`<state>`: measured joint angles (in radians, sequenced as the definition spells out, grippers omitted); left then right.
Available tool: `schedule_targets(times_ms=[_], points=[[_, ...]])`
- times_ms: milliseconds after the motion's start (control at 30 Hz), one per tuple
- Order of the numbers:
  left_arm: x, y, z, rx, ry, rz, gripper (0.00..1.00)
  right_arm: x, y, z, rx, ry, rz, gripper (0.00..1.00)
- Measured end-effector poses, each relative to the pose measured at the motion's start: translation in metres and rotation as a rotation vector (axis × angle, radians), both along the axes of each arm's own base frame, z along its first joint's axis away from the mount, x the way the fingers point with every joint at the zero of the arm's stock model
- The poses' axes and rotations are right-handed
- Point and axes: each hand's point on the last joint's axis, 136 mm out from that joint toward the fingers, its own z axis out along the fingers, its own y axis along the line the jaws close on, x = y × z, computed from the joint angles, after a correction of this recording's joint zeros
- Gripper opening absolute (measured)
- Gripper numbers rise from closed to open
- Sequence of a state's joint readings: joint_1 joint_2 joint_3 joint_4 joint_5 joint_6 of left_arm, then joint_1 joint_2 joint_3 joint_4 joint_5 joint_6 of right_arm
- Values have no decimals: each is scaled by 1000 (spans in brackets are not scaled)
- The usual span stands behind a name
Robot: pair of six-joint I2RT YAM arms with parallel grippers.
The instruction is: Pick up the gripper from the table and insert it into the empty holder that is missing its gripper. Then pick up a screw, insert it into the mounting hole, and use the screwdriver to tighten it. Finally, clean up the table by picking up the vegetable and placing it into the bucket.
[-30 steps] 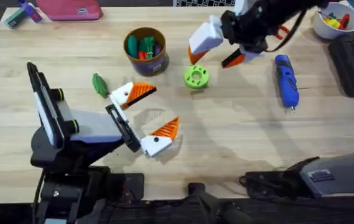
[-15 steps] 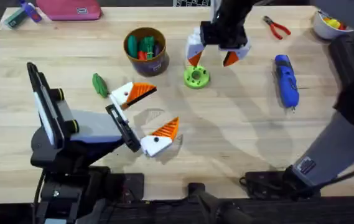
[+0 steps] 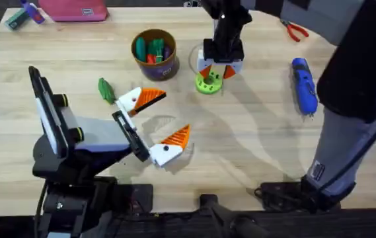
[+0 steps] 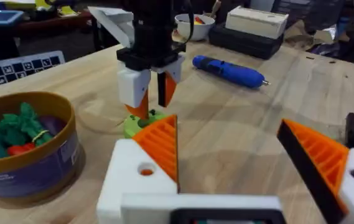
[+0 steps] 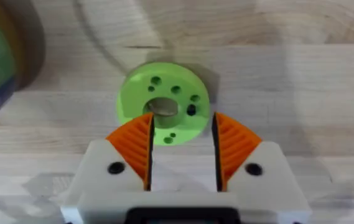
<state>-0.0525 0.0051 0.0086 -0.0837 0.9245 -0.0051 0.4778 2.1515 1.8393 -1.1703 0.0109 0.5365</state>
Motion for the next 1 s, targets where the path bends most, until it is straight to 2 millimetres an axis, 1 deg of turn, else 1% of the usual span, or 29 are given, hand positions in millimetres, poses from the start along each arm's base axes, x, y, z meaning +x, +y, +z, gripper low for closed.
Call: schedule_targets(times_ms=[133, 200, 367, 500, 1000], points=[[0, 0, 0, 0, 0, 0, 986, 1, 1, -7, -4, 7, -3, 446], [0, 0, 0, 0, 0, 0, 985, 2, 1, -7, -2, 3, -5, 391], [0, 0, 0, 0, 0, 0, 987, 5, 2, -6, 3, -7, -7, 335], [0, 0, 0, 0, 0, 0, 985, 5, 2, -6, 2, -7, -10, 269], [0, 0, 0, 0, 0, 0, 986, 7, -2, -6, -24, -21, -11, 253]])
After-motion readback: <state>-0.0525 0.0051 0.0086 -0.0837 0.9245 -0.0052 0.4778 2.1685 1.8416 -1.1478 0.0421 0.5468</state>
